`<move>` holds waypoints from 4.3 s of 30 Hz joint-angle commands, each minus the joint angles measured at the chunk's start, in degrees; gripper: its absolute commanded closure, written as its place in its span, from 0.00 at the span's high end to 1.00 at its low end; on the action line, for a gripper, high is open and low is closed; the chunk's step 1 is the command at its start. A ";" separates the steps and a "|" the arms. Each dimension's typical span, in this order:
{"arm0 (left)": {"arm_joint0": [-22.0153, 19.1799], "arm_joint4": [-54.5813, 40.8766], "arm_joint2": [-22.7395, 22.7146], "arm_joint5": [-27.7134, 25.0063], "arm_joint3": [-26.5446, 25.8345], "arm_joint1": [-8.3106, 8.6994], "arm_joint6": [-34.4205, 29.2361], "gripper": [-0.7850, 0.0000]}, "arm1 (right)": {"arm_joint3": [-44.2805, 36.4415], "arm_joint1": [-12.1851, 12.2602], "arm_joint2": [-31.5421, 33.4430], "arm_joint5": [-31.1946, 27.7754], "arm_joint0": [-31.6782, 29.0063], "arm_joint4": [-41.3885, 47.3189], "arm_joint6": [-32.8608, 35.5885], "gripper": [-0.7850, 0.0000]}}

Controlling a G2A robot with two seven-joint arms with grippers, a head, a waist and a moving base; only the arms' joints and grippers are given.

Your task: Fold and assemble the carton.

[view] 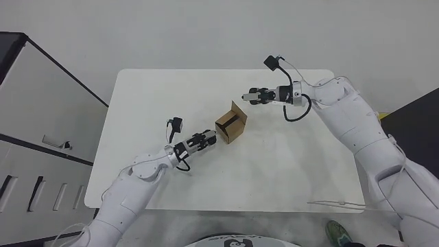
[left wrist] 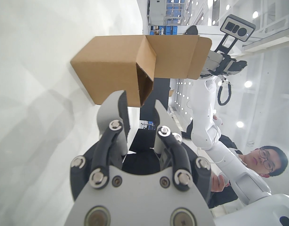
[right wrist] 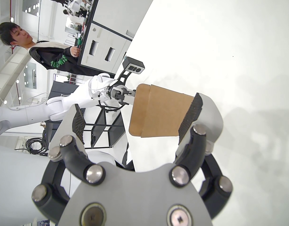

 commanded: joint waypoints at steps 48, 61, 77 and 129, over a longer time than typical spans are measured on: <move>-5.18 1.59 6.69 -1.66 9.56 -3.39 7.97 0.00 | -2.09 0.14 -0.08 1.85 0.16 -3.30 -0.67 1.00; -5.18 1.59 6.69 -1.66 9.56 -3.39 7.97 0.00 | -11.25 0.09 -2.13 14.64 4.84 -19.09 4.21 1.00; -5.18 1.59 6.69 -1.66 9.56 -3.39 7.97 0.00 | -7.62 -0.30 -1.05 7.14 3.32 -14.92 1.81 1.00; -4.22 2.36 6.40 0.05 7.55 -3.43 8.83 0.00 | 4.89 -7.03 -8.42 0.51 9.05 -18.95 4.09 0.47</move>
